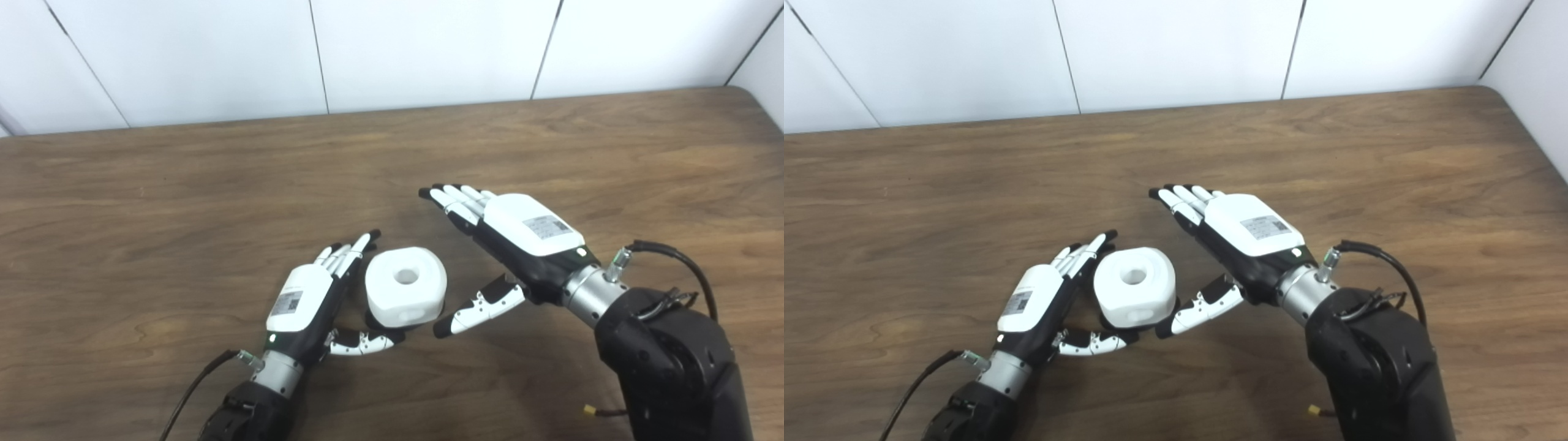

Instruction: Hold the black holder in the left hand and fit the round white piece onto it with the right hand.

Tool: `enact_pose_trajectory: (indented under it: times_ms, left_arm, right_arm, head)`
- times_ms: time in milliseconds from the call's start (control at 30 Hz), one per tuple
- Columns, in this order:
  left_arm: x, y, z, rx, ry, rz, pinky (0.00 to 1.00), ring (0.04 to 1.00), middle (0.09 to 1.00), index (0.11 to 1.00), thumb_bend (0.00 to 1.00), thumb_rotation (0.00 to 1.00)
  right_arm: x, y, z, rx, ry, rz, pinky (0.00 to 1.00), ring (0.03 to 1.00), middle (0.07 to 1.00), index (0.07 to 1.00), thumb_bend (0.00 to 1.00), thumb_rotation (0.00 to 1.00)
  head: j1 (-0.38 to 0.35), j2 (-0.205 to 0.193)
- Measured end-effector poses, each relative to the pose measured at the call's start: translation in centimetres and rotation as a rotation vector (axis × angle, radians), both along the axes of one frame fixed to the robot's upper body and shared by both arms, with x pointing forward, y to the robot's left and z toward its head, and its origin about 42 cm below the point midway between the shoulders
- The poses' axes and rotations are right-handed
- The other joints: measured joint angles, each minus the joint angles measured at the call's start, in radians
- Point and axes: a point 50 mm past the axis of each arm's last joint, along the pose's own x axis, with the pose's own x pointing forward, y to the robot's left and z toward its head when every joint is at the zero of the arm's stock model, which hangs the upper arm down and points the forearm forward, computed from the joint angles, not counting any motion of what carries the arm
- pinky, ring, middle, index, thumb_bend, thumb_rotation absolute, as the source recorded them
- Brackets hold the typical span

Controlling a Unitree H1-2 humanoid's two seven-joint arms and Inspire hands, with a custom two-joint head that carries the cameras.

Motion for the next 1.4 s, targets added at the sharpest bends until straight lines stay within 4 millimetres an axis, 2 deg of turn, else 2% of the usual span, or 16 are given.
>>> enact_pose_trajectory:
  times_ms: [200,333,467,600,733,767,800,867,933,1000,1033,1100,1200,1300,1400]
  left_arm:
    - [0.1,-0.1,0.2,0.021,0.044,-0.010,1.00,0.998,1.000,1.000,1.00,0.27]
    - [0.1,0.6,1.8,-0.009,0.112,-0.017,1.00,1.000,1.000,1.000,1.00,0.28]
    - [-0.2,2.9,4.1,-0.027,0.185,-0.031,0.87,1.000,1.000,1.000,1.00,0.27]
    - [-0.4,5.8,5.8,-0.036,0.214,-0.003,0.88,1.000,1.000,1.000,1.00,0.24]
    - [-0.6,7.1,6.3,-0.094,0.240,0.029,0.90,1.000,1.000,1.000,1.00,0.24]
    - [-0.6,7.6,6.4,-0.100,0.241,0.042,0.91,1.000,1.000,1.000,1.00,0.25]
    - [-0.6,8.2,6.6,-0.098,0.243,0.057,0.91,1.000,1.000,1.000,1.00,0.25]
    - [-0.5,9.5,6.9,-0.085,0.232,0.093,0.92,1.000,1.000,1.000,1.00,0.26]
    - [-0.5,10.6,7.3,-0.111,0.207,0.127,0.98,1.000,1.000,1.000,1.00,0.25]
    - [-0.7,11.1,7.6,-0.152,0.160,0.142,1.00,1.000,1.000,1.000,1.00,0.27]
    - [-0.9,11.3,7.7,-0.180,0.133,0.147,0.98,1.000,1.000,1.000,1.00,0.35]
    - [-1.4,11.6,7.5,-0.266,0.080,0.169,0.97,1.000,1.000,1.000,1.00,0.43]
    - [-2.4,12.3,6.5,-0.417,0.059,0.237,1.00,1.000,1.000,1.000,1.00,0.47]
    - [-3.1,13.2,5.3,-0.487,0.062,0.276,1.00,1.000,1.000,1.000,1.00,0.51]
    - [-3.6,13.8,4.5,-0.506,0.042,0.303,0.99,1.000,1.000,1.000,0.98,0.62]
  right_arm:
    - [0.6,-0.1,-0.1,0.004,0.013,0.004,1.00,1.000,1.000,1.000,1.00,0.53]
    - [0.7,-0.4,-0.1,0.021,0.025,-0.001,1.00,1.000,1.000,1.000,1.00,0.54]
    - [0.9,-1.2,0.0,0.007,0.024,-0.014,1.00,1.000,1.000,1.000,1.00,0.51]
    - [1.4,-2.0,0.2,-0.018,0.023,-0.032,1.00,1.000,1.000,1.000,1.00,0.49]
    - [1.8,-2.8,0.0,-0.017,0.052,-0.046,1.00,1.000,1.000,1.000,1.00,0.61]
    - [1.8,-3.0,-0.1,-0.013,0.069,-0.052,1.00,1.000,1.000,1.000,1.00,0.66]
    - [1.8,-3.4,-0.2,-0.015,0.082,-0.058,1.00,1.000,1.000,1.000,1.00,0.74]
    - [1.9,-4.3,-0.4,-0.009,0.098,-0.081,0.99,1.000,1.000,1.000,0.92,0.91]
    - [2.0,-5.1,-1.2,0.028,0.108,-0.112,0.95,0.997,0.984,0.995,0.81,0.98]
    - [1.9,-6.2,-2.5,0.083,0.112,-0.165,0.93,0.990,0.971,0.985,0.76,1.00]
    - [1.9,-6.6,-3.2,0.112,0.113,-0.186,0.92,0.977,0.963,0.975,0.72,1.00]
    - [1.5,-7.4,-4.4,0.196,0.105,-0.230,0.89,0.971,0.965,0.970,0.66,1.00]
    - [0.4,-8.2,-6.1,0.340,0.086,-0.287,0.84,0.955,0.969,0.971,0.58,1.00]
    - [-1.0,-8.6,-7.5,0.420,0.076,-0.298,0.84,0.947,0.973,0.977,0.57,1.00]
    - [-1.9,-9.3,-8.3,0.468,0.049,-0.321,0.85,0.937,0.972,0.976,0.57,1.00]
  head:
    - [0.005,-0.006]
    - [0.020,-0.011]
    - [0.031,-0.018]
    - [0.046,-0.029]
    - [0.058,-0.035]
    - [0.060,-0.037]
    - [0.066,-0.041]
    - [0.077,-0.051]
    - [0.077,-0.057]
    - [0.075,-0.060]
    - [0.071,-0.061]
    - [0.069,-0.064]
    - [0.077,-0.071]
    - [0.074,-0.075]
    - [0.068,-0.077]
